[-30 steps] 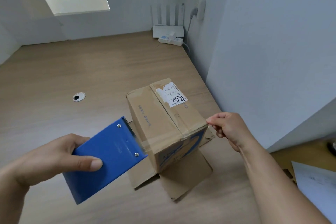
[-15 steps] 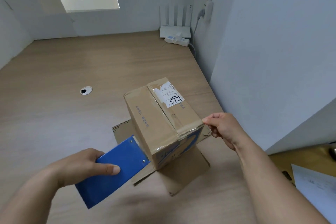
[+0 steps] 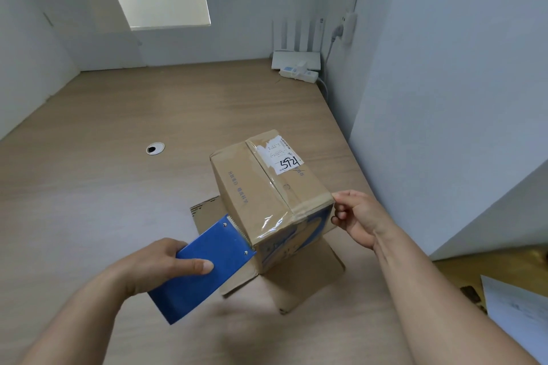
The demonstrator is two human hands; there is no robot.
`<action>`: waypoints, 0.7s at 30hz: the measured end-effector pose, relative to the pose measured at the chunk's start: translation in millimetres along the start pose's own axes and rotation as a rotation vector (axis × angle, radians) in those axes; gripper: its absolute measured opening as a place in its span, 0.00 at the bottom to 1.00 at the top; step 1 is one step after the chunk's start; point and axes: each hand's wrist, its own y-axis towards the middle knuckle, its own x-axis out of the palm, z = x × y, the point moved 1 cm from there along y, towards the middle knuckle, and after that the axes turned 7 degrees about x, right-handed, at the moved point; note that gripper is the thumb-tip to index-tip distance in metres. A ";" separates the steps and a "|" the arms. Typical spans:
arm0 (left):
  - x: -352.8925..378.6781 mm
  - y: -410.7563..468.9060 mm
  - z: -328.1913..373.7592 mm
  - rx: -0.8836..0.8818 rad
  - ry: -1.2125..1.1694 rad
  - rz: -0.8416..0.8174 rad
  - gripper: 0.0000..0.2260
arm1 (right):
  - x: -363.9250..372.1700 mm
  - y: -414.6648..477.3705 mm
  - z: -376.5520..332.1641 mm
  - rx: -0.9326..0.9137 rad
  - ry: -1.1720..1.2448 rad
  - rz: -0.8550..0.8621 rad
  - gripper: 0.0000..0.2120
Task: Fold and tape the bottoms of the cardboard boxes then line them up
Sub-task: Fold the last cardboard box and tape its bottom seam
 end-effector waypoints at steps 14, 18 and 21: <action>-12.0 -12.9 20.7 -0.041 0.136 0.041 0.27 | 70.0 -18.9 3.1 -0.444 -1.536 0.248 0.33; -43.1 -40.5 32.1 0.025 0.119 0.002 0.34 | 74.1 -14.9 8.4 -0.377 -1.628 0.273 0.33; -67.9 -58.8 56.9 0.160 0.037 -0.039 0.30 | 78.2 -17.4 6.7 -0.335 -1.614 0.240 0.33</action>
